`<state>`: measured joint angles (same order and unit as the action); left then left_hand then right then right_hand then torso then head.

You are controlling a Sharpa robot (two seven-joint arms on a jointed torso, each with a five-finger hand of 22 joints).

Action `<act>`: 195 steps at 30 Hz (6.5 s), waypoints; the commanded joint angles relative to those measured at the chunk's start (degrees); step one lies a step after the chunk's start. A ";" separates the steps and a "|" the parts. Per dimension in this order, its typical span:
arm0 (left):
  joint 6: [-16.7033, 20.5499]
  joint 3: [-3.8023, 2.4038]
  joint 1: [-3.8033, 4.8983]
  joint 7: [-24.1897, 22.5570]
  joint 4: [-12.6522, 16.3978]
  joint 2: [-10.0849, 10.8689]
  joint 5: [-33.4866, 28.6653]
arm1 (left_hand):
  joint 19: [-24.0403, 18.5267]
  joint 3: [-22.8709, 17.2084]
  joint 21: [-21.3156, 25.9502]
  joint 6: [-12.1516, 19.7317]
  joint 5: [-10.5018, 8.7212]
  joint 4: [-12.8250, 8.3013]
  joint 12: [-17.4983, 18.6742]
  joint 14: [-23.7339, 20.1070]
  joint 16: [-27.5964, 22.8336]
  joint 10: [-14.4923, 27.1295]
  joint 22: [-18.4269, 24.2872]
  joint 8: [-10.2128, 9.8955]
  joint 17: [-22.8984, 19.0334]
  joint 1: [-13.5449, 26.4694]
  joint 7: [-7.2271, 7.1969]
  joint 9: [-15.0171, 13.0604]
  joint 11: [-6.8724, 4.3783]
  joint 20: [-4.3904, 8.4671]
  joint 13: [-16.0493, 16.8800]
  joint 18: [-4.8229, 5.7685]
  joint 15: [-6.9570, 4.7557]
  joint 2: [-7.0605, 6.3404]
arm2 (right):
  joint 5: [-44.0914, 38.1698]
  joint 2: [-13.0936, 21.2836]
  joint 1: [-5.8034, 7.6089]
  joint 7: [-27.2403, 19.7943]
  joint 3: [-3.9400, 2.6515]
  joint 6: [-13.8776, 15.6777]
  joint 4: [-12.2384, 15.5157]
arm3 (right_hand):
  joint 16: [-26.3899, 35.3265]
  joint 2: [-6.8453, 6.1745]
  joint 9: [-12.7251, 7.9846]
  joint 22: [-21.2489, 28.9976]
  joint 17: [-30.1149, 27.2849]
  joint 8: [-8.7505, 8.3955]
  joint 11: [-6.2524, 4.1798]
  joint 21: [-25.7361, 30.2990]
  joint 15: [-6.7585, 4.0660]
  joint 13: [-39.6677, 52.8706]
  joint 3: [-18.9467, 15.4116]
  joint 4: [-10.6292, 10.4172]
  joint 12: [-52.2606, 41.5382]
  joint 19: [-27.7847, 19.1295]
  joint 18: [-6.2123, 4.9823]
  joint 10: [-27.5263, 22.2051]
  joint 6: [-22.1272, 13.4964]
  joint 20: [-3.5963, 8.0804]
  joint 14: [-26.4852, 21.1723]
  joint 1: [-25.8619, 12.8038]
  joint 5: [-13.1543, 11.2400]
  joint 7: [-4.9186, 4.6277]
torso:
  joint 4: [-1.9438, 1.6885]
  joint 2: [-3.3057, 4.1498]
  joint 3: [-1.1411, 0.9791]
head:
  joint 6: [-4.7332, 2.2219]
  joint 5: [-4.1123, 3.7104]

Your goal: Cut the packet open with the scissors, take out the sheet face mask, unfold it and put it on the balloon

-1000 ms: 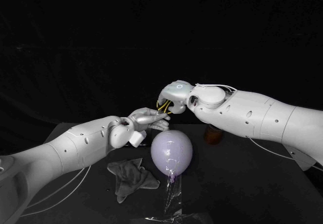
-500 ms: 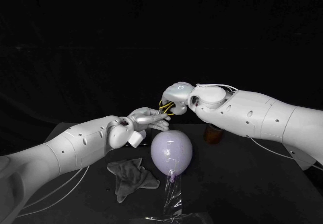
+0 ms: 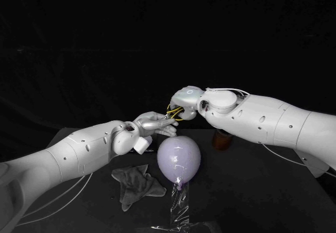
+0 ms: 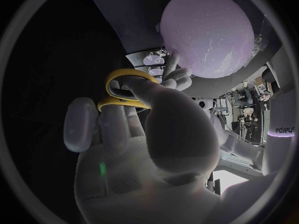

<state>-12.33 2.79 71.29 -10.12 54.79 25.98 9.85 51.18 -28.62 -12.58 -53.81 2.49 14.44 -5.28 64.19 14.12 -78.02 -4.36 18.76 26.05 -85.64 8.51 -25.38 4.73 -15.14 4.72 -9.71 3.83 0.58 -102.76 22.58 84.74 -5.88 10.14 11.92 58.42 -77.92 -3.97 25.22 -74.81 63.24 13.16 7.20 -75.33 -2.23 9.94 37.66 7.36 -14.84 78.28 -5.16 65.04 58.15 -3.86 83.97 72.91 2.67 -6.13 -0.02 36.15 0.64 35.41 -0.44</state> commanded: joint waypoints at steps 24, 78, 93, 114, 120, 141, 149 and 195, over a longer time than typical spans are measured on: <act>0.04 -0.22 0.29 -1.65 0.70 -0.36 -0.17 | 0.40 -0.38 -0.23 0.03 0.27 -0.88 0.28 -0.36 0.10 0.11 -0.06 0.15 0.28 -1.00 0.40 -0.28 0.42 0.14 -0.02 -0.77 -0.16 -0.36 | -9.02 1.14 -0.42 9.57 0.18 -2.64 3.00 | -12.08 1.42 22.69 -6.59 26.76 17.57 -11.59 -5.12 -4.65 80.06 -5.85 -14.65 -75.16 4.09 2.40 24.96 7.91 0.89 6.03 -10.27 0.15 6.94 | 0.04 -0.01 -0.05 | -0.04 -0.45; 6.53 -0.05 0.29 -1.80 -2.36 5.09 -4.75 | -0.02 -1.21 -0.83 3.21 0.31 -5.79 1.68 -4.58 -3.57 8.94 -0.23 -3.04 0.15 -0.82 2.45 0.43 2.82 -0.74 -1.02 -0.89 2.07 -8.17 | 8.82 9.81 0.00 6.74 0.27 15.68 5.91 | -8.97 10.43 13.06 -5.02 19.11 -4.27 -3.30 -0.88 2.37 2.57 0.86 -9.77 8.01 1.98 1.45 12.24 -4.60 -1.82 4.36 1.38 0.11 -2.14 | 0.05 -0.01 0.02 | -0.36 -0.93; 9.54 0.04 0.21 -7.60 4.61 13.74 -7.82 | 5.66 0.60 -3.89 2.60 0.34 -5.15 1.57 -2.33 -3.17 8.52 -1.24 -4.08 0.67 2.93 2.11 1.22 2.58 1.91 -0.94 -1.00 1.50 -12.32 | 51.89 17.07 0.05 4.43 0.39 17.21 10.93 | -9.58 2.24 16.09 -7.30 20.60 0.51 -8.37 -3.23 -1.99 53.38 -1.33 -11.16 -49.90 4.36 2.17 23.02 2.31 1.55 4.85 -1.67 0.22 2.29 | -0.06 0.15 -0.04 | -0.65 -1.53; 14.09 0.13 0.39 -9.23 12.84 24.47 -6.56 | 7.14 0.27 -4.90 1.52 0.33 -6.09 1.44 -1.36 -2.72 7.68 -1.59 -4.17 1.16 1.98 1.91 1.42 2.26 3.01 -0.89 -0.85 1.12 -12.41 | 78.71 27.89 -2.67 8.31 1.70 16.31 27.30 | -12.08 -0.71 60.63 -8.52 26.76 63.22 -13.91 -3.30 -6.54 80.06 -16.78 -18.62 -75.16 4.70 2.28 24.96 25.09 5.71 6.03 -6.64 0.12 9.60 | 0.05 0.05 -0.16 | 0.33 -3.01; 14.83 0.19 0.39 -9.27 12.75 25.34 -6.47 | 7.18 0.20 -5.00 1.32 0.34 -6.24 1.41 -1.36 -2.73 7.49 -1.63 -4.16 1.20 1.83 1.88 1.44 2.21 3.09 -0.88 -0.83 1.10 -12.35 | 79.40 30.33 -3.90 8.66 2.14 17.12 31.01 | -12.08 1.75 62.96 -9.38 26.76 71.36 -14.37 -4.53 -7.04 80.06 -17.10 -19.55 -75.16 5.56 2.60 24.96 28.87 6.19 6.03 -6.97 0.18 10.25 | -0.06 0.03 -0.17 | 0.45 -3.02; 23.96 0.50 0.34 -10.10 11.33 25.45 8.99 | 6.71 1.67 -5.10 2.44 0.31 -5.87 1.69 -1.46 -2.40 11.38 -1.60 -5.64 1.80 3.29 2.84 2.31 3.41 2.96 -1.07 -0.60 1.70 -14.23 | 83.01 36.20 -8.18 3.81 2.42 9.71 40.04 | -12.08 6.02 61.19 -9.52 26.76 66.99 -14.72 -4.29 -7.39 80.06 -16.82 -20.95 -75.16 5.50 2.57 24.96 25.24 6.62 6.03 -7.90 0.20 10.56 | -0.12 -0.08 -0.04 | 2.73 6.01; 27.79 0.70 -0.02 -10.96 9.56 25.19 21.96 | -2.32 3.30 0.29 3.18 0.23 -5.46 1.61 -8.40 -5.52 14.26 0.78 -6.64 0.79 3.17 3.08 2.94 4.40 -0.36 -1.06 1.67 3.50 -15.26 | 82.60 37.38 -9.10 2.47 2.42 9.47 41.83 | -12.08 5.91 60.60 -9.45 26.76 65.32 -14.68 -4.09 -7.37 80.06 -16.87 -20.67 -75.16 5.39 2.53 24.96 24.03 6.62 6.03 -7.73 0.19 10.51 | -0.23 0.00 0.14 | 3.60 8.78; 18.28 2.99 -3.30 -11.23 -15.47 11.25 62.24 | -40.44 41.01 10.73 37.31 1.15 3.08 3.60 -53.64 -12.17 65.07 2.58 -16.58 -19.05 12.63 0.46 15.80 2.16 -0.27 -3.00 4.96 3.48 -18.11 | 79.92 38.69 -9.47 1.73 2.40 9.85 42.95 | -12.08 5.96 60.49 -9.33 26.76 64.94 -14.66 -3.79 -7.35 80.06 -16.73 -20.13 -75.16 5.22 2.47 24.96 23.69 6.61 6.03 -7.26 0.19 10.48 | 0.19 1.68 0.87 | 3.99 11.71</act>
<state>8.29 5.84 67.94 -21.16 39.67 37.50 72.40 10.38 12.39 -1.71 -16.55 3.57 17.61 -1.66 10.31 1.77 -12.88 -1.72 2.19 6.96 -71.95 8.31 -9.54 6.61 -15.27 1.65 -3.90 7.43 -17.41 -21.91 61.24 75.28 -3.22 12.59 22.47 101.21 -89.78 1.07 69.18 -74.95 74.91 47.84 0.35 -79.42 -8.76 74.91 20.88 -13.17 -26.38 83.47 -2.13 75.61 67.87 2.53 84.25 64.12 2.78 -1.56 0.10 37.64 1.45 39.46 11.22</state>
